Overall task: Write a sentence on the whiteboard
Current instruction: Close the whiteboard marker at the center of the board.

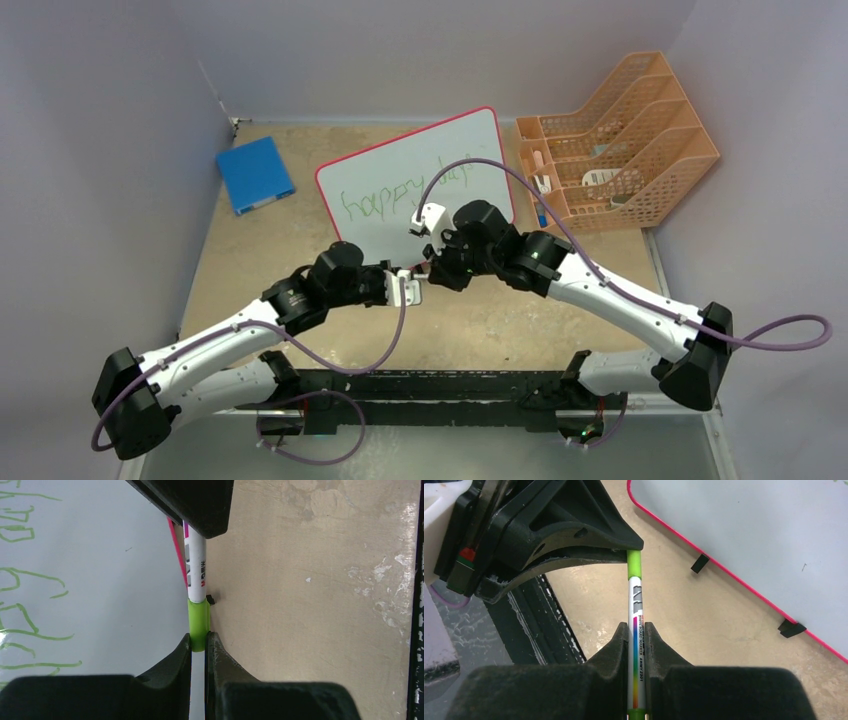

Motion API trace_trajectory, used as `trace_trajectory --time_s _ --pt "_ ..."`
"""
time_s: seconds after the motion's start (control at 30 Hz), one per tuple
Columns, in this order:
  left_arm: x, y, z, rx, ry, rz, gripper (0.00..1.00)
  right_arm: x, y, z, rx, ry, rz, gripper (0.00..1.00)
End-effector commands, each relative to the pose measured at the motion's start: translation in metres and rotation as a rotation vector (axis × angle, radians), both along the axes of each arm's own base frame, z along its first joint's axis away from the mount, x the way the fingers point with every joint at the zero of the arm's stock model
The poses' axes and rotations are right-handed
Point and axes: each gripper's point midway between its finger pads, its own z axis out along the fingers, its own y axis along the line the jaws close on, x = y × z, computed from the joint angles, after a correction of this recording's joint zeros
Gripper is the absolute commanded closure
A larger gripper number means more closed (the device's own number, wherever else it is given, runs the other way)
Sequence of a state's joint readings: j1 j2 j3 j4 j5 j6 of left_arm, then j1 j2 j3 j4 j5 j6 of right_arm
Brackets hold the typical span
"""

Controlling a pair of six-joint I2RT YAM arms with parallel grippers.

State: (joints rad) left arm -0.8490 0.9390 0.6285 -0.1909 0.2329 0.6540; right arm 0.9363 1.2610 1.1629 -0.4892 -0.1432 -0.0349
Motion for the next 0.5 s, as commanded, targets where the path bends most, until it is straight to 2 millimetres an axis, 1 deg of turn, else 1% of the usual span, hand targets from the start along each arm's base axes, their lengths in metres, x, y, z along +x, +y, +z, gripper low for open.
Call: trace_trajectory --time_s 0.0,0.13,0.3,0.47 --pt "-0.015 -0.028 0.066 -0.204 -0.05 -0.128 1.0 0.009 0.009 0.008 0.012 -0.026 -0.003 1.0" --pt "-0.022 -0.031 0.076 -0.24 -0.047 -0.16 1.0 0.008 0.012 0.004 0.004 -0.012 0.009 1.0" --pt "-0.024 -0.033 0.086 -0.276 -0.054 -0.169 1.0 0.009 0.016 0.0 0.0 0.007 0.014 1.0" --pt "-0.028 -0.035 0.098 -0.333 -0.073 -0.184 1.0 0.008 0.025 -0.005 -0.002 0.051 0.018 1.0"
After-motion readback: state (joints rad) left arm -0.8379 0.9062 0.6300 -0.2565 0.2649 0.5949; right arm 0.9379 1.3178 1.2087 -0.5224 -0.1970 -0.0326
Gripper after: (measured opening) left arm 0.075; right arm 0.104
